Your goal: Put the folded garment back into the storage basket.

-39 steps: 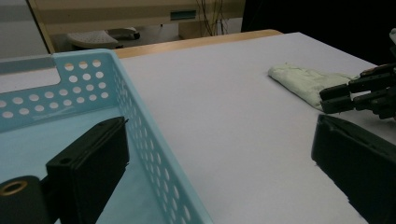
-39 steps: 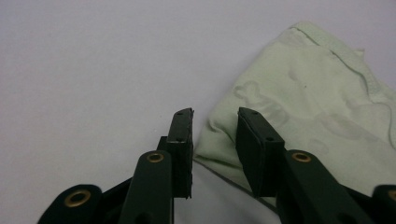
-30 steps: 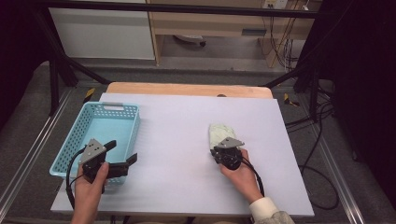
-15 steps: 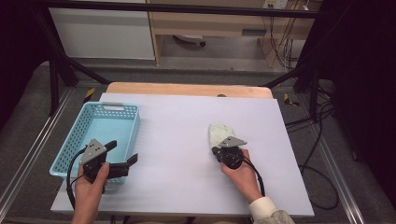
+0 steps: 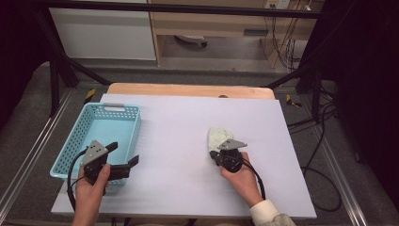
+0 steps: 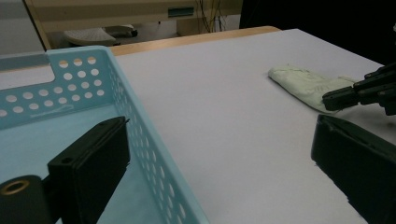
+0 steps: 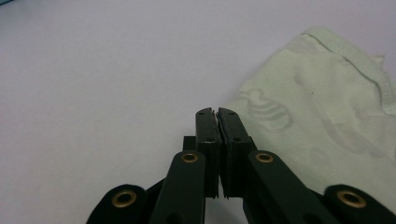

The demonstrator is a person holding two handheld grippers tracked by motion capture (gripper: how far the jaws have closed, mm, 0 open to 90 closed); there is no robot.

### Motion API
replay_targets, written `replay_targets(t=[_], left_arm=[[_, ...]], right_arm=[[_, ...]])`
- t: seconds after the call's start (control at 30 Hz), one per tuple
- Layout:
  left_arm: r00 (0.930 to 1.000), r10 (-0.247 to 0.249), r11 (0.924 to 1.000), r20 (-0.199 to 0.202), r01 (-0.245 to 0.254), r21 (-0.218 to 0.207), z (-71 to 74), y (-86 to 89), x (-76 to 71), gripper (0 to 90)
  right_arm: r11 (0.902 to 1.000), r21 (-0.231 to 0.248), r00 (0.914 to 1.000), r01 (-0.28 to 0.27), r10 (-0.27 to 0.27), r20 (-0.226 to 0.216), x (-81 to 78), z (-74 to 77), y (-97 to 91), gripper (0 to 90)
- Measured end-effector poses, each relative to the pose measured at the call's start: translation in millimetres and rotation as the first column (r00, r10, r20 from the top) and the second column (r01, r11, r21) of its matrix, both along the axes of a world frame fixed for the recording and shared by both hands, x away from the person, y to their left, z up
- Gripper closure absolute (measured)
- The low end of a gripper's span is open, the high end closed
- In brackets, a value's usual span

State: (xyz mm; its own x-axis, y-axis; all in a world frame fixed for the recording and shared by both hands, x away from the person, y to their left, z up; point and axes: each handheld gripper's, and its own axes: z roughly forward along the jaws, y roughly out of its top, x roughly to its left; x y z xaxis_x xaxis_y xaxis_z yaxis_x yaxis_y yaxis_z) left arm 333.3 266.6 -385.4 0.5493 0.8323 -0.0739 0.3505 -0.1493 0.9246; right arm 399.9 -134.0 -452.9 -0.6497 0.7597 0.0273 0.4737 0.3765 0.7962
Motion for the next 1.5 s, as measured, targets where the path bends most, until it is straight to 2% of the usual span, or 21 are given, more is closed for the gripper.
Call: replay_targets(t=[0.4, 0.6, 1.13, 1.33, 1.5], left_arm=[[1.0, 0.001, 1.0, 0.0, -0.001, -0.002, 0.1, 0.4, 0.0, 4.4], [1.0, -0.001, 1.0, -0.004, 0.001, -0.003, -0.1, 0.9, 0.2, 4.3], [1.0, 0.001, 1.0, -0.004, -0.001, 0.006, -0.1, 1.8, 0.4, 4.3], [1.0, 0.003, 1.0, -0.004, -0.003, 0.003, -0.2, 2.1, 0.7, 4.3], [1.0, 0.001, 1.0, -0.004, -0.001, 0.007, -0.1, 1.8, 0.4, 4.4]], right_arm=[[0.9981, 0.002, 0.9979, -0.061, 0.062, -0.022, -19.0, 3.0, 19.9, 88.0], [0.9948, -0.001, 0.9943, -0.102, 0.102, -0.031, -33.5, 3.3, 30.7, 87.9], [0.9817, 0.018, 0.9807, -0.19, 0.19, -0.044, -66.0, 6.9, 61.4, 87.8], [0.9727, 0.035, 0.9711, -0.229, 0.231, -0.06, -79.6, 6.4, 74.0, 87.8], [0.9676, 0.025, 0.9653, -0.251, 0.252, -0.067, -85.4, 4.8, 80.4, 87.7]])
